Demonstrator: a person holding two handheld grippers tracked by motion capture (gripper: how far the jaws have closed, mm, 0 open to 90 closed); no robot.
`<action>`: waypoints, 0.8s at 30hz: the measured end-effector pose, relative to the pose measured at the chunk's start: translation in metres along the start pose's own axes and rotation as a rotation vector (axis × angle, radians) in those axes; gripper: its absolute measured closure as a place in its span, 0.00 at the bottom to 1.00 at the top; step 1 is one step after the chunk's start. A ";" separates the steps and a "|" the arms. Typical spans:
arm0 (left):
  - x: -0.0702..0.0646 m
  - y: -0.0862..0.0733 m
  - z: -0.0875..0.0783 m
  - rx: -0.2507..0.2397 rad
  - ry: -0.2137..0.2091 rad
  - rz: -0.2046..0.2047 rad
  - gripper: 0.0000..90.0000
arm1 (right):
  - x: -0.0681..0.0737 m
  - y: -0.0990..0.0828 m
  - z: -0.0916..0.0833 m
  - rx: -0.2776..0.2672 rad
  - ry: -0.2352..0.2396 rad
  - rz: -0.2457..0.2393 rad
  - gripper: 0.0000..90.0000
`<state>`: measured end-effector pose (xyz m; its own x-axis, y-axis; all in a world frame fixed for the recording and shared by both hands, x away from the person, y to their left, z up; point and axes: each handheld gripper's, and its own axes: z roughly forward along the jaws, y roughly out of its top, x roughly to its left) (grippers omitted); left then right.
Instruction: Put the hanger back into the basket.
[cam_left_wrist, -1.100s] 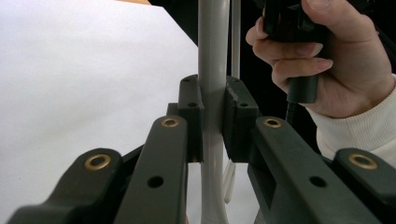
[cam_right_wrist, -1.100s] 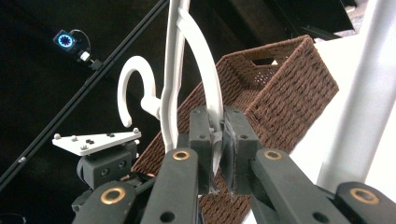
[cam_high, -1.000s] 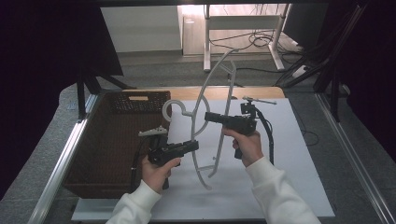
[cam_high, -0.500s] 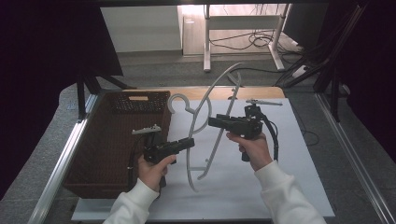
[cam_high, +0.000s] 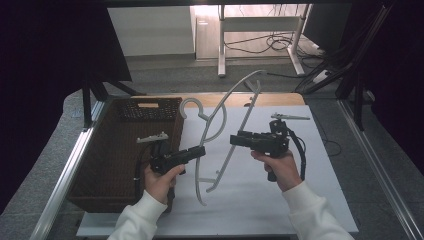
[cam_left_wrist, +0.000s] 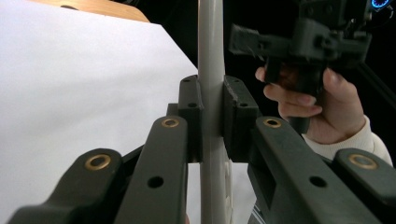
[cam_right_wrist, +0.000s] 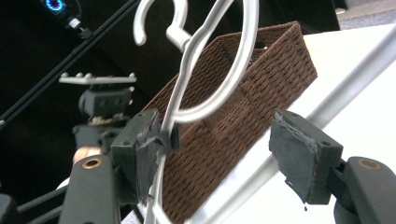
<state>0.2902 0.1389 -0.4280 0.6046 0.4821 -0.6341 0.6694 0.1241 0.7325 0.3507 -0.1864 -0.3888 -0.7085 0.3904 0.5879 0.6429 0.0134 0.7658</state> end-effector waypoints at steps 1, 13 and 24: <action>0.000 0.000 -0.001 -0.003 0.000 -0.003 0.89 | 0.001 -0.003 -0.005 0.003 0.004 -0.005 0.38; -0.003 0.010 -0.019 -0.021 0.008 0.010 0.89 | -0.017 -0.043 -0.069 0.046 -0.114 -0.085 0.36; -0.005 0.026 -0.057 -0.050 0.051 0.044 0.89 | -0.038 -0.063 -0.085 0.100 -0.193 -0.071 0.35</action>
<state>0.2800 0.1892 -0.3917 0.6089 0.5315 -0.5888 0.6196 0.1448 0.7714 0.3127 -0.2800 -0.4373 -0.6903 0.5538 0.4656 0.6262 0.1349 0.7679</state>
